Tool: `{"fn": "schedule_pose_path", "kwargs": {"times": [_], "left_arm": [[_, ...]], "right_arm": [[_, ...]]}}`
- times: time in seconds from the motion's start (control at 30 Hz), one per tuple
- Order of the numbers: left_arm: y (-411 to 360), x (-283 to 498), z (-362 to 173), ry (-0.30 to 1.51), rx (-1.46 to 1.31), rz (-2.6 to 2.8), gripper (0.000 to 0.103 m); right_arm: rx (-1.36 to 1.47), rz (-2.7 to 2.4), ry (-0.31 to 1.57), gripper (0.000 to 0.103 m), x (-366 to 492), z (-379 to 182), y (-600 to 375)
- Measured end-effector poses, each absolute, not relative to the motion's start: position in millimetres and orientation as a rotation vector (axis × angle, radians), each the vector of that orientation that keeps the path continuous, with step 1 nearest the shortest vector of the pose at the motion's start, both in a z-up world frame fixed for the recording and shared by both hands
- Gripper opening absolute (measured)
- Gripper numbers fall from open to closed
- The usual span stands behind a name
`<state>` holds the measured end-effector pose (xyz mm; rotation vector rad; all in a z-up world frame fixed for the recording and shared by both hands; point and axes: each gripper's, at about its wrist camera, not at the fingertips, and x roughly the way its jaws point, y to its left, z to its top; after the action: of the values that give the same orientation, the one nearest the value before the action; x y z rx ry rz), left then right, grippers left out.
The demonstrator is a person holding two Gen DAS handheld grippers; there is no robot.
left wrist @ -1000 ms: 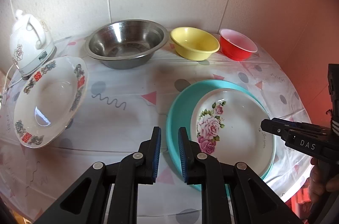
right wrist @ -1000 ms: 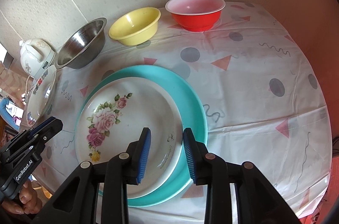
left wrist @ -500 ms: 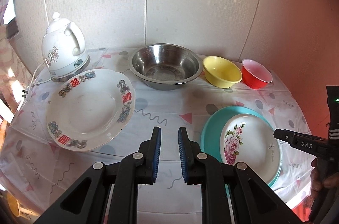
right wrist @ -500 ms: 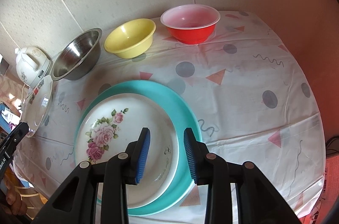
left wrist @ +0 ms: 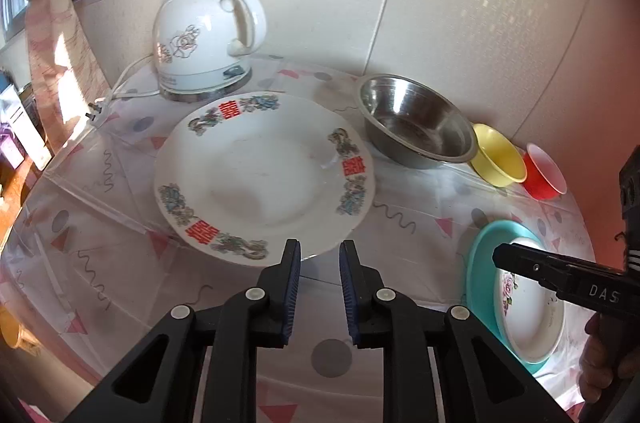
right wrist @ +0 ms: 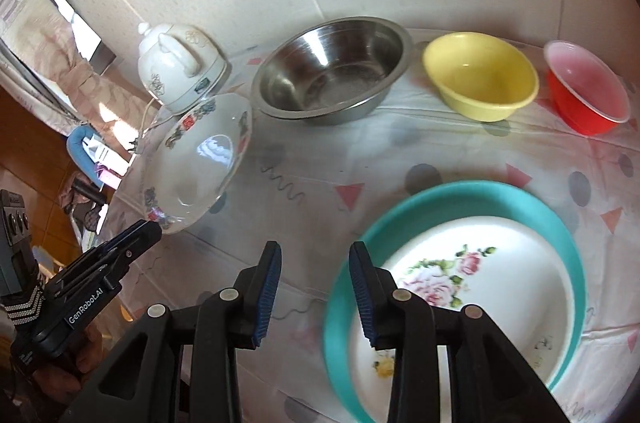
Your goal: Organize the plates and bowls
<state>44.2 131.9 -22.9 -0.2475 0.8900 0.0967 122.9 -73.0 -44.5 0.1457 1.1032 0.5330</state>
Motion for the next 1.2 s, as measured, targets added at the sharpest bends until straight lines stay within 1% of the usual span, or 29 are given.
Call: {"fn": "schedule_pose_path", "kwargs": {"times": [0.13, 0.3, 0.5, 0.9, 0.97, 1.17, 1.2], "left_arm": [[181.2, 44.9, -24.6, 0.878, -0.318, 0.187, 0.031], [238.7, 54.5, -34.9, 0.891, -0.376, 0.277, 0.033], [277.0, 72.9, -49.3, 0.922, -0.417, 0.294, 0.034], [277.5, 122.8, -67.9, 0.955, -0.4, 0.183, 0.034], [273.2, 129.3, -70.0, 0.961, -0.381, 0.174, 0.029], [266.6, 133.3, -72.9, 0.978, -0.341, 0.165, 0.028], [266.2, 130.1, -72.6, 0.98, -0.342, 0.164, 0.028]], "right_arm": [[0.114, 0.592, 1.116, 0.038, 140.3, -49.9, -28.2], [0.115, 0.585, 1.145, 0.038, 168.8, -63.1, 4.3], [0.129, 0.554, 1.165, 0.038, 199.2, -77.5, 23.4], [0.165, 0.579, 1.176, 0.039, 223.6, -89.4, 38.6], [0.172, 0.581, 1.18, 0.038, 226.9, -92.9, 40.4], [0.124, 0.589, 1.171, 0.036, 225.1, -97.9, 44.7], [0.118, 0.586, 1.177, 0.033, 223.8, -97.9, 43.7]]}}
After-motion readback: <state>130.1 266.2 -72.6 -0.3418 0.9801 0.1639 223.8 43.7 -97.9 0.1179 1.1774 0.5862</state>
